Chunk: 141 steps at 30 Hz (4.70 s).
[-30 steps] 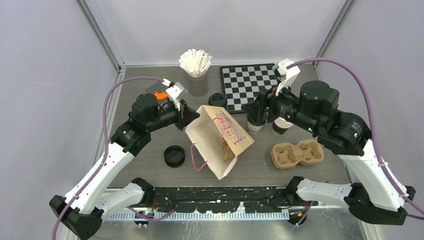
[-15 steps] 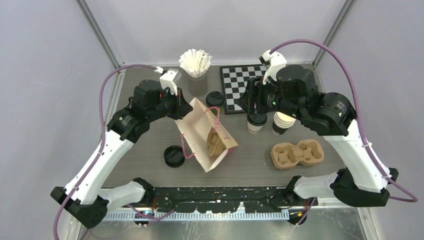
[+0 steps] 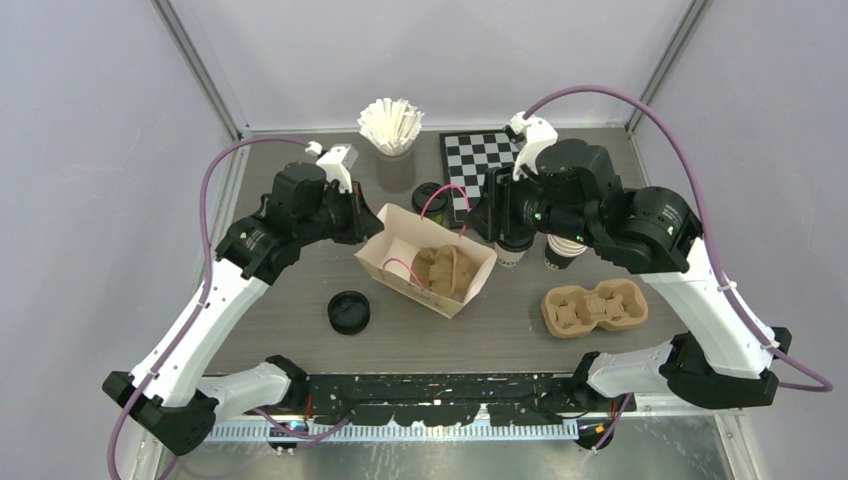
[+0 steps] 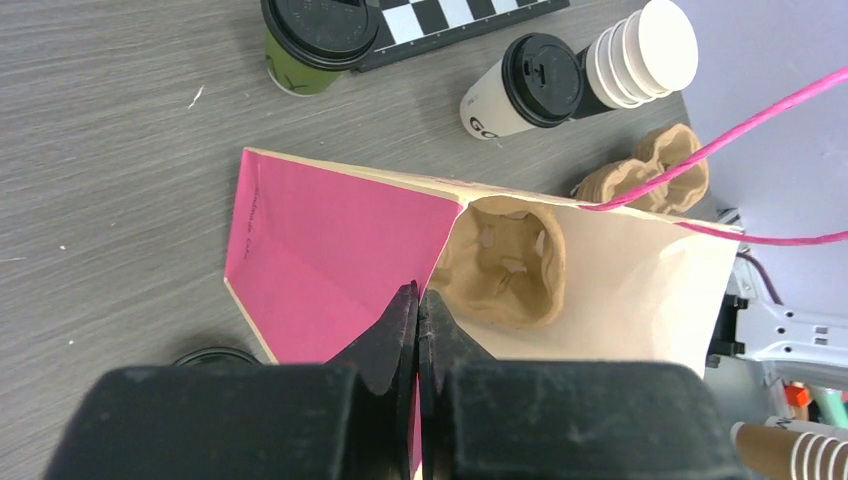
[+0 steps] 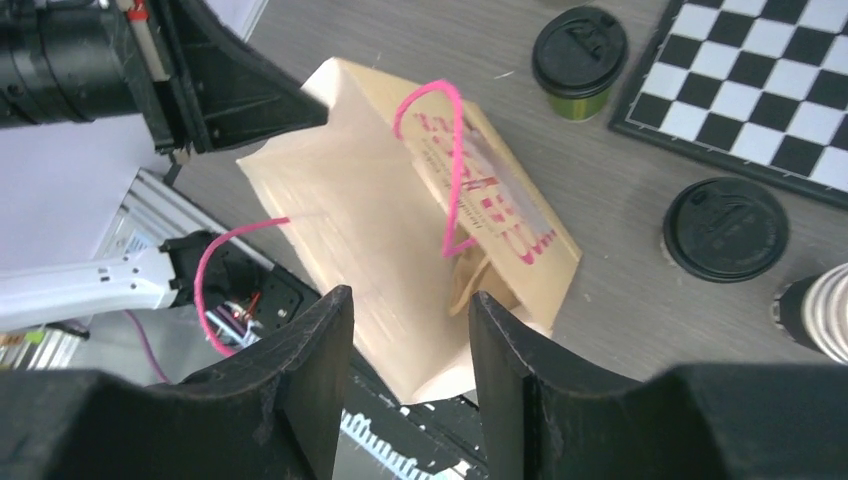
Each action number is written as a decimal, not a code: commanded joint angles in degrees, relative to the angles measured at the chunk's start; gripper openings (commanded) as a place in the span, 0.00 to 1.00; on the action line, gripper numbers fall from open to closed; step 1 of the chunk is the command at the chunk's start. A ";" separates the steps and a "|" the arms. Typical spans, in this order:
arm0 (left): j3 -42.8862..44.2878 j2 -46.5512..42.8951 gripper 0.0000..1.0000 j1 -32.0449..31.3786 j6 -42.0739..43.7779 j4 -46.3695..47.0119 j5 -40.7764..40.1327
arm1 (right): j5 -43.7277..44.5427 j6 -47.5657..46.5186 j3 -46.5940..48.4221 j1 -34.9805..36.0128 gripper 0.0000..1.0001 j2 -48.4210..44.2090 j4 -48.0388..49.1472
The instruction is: Pack the takeout coffee
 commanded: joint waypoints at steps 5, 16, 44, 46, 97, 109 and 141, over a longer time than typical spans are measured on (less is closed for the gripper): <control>-1.06 -1.53 0.00 -0.20 -6.00 2.46 1.64 | 4.06 3.88 -2.38 8.42 0.50 1.77 -0.01; -3.05 -3.07 0.00 -0.20 -6.73 3.19 2.13 | 19.24 6.90 -7.74 14.70 0.49 6.02 -0.55; -6.27 -6.16 0.00 -0.19 -7.53 4.35 3.34 | 32.21 6.52 -22.52 13.22 0.51 12.51 5.72; -6.20 -6.01 0.00 -0.18 -7.62 4.35 3.55 | 31.32 6.67 -24.00 12.82 0.51 12.48 6.90; -7.76 -6.61 0.00 -0.19 -9.91 3.28 4.76 | 30.92 0.74 -11.50 11.32 0.08 3.63 4.23; -7.12 -5.89 0.00 -0.20 -11.43 3.40 4.79 | 34.29 11.19 -8.08 11.21 0.07 1.94 -1.57; -5.40 -7.48 0.36 -0.20 -11.62 -1.62 2.96 | 22.33 25.94 -15.67 3.36 0.10 0.26 1.75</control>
